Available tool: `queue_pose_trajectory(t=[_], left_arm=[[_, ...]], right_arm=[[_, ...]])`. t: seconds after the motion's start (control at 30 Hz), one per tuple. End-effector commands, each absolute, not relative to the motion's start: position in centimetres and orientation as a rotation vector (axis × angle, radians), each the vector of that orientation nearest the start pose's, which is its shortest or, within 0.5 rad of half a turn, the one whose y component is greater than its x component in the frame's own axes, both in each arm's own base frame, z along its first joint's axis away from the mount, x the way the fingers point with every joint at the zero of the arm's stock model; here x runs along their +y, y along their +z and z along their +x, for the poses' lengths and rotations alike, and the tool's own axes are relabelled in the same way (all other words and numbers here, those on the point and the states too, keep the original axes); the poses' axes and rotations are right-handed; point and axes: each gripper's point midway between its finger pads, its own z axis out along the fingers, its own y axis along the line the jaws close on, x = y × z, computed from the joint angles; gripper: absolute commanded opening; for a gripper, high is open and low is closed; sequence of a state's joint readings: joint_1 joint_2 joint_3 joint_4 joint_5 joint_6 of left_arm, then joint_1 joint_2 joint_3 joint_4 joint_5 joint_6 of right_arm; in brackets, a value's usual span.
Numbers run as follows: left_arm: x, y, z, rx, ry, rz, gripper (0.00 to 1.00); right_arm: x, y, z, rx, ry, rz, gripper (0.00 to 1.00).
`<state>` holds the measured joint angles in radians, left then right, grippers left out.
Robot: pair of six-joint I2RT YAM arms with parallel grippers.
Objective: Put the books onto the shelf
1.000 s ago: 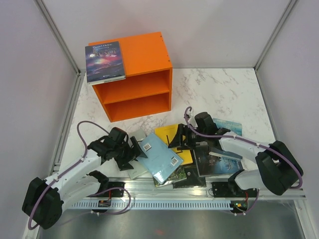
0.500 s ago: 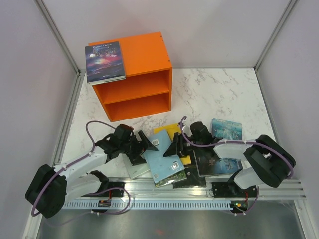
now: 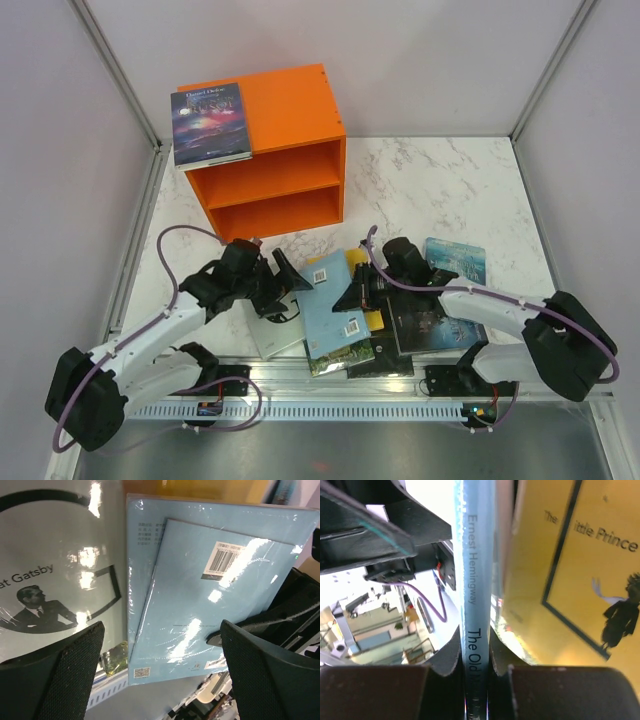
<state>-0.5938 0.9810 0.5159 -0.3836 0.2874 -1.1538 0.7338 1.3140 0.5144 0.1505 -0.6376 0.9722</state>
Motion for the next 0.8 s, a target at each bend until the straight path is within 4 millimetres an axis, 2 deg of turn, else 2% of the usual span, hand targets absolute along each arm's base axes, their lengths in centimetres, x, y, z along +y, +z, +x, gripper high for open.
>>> queue_pose_trajectory(t=[0.0, 0.07, 0.17, 0.33, 0.37, 0.43, 0.47, 0.57, 0.77], left_arm=[[-21.1, 12.3, 17.5, 2.591, -0.994, -0.459, 0.97], [-22.0, 13.0, 17.0, 2.567, -1.113, -0.515, 0.96], [-22.5, 14.6, 16.2, 2.517, -1.236, -0.534, 0.95], [-23.2, 17.7, 15.1, 2.512, -1.333, -0.431, 0.92], [-23.4, 20.0, 15.6, 2.462, -1.345, -0.396, 0.92], [-22.9, 21.8, 16.2, 2.412, -1.305, -0.373, 0.92], [-22.9, 23.7, 16.6, 2.363, -1.32, -0.36, 0.91], [-22.7, 26.1, 17.4, 2.272, -1.338, -0.398, 0.9], [-21.5, 29.0, 17.7, 2.123, -1.365, -0.464, 0.84]], right_arm=[[31.0, 14.9, 15.9, 2.477, 1.504, -0.145, 0.0], [31.6, 17.3, 16.3, 2.426, 1.55, -0.142, 0.0], [32.2, 19.5, 16.5, 2.393, 1.609, -0.135, 0.0], [32.6, 22.9, 16.4, 2.317, 1.694, -0.129, 0.0], [32.6, 23.5, 16.3, 2.302, 1.716, -0.127, 0.0], [32.6, 25.3, 16.1, 2.241, 1.771, -0.123, 0.0], [32.6, 25.7, 16.0, 2.225, 1.785, -0.115, 0.0], [32.3, 28.5, 16.4, 2.093, 1.854, -0.062, 0.0], [32.0, 32.6, 16.4, 1.939, 2.027, 0.04, 0.0]])
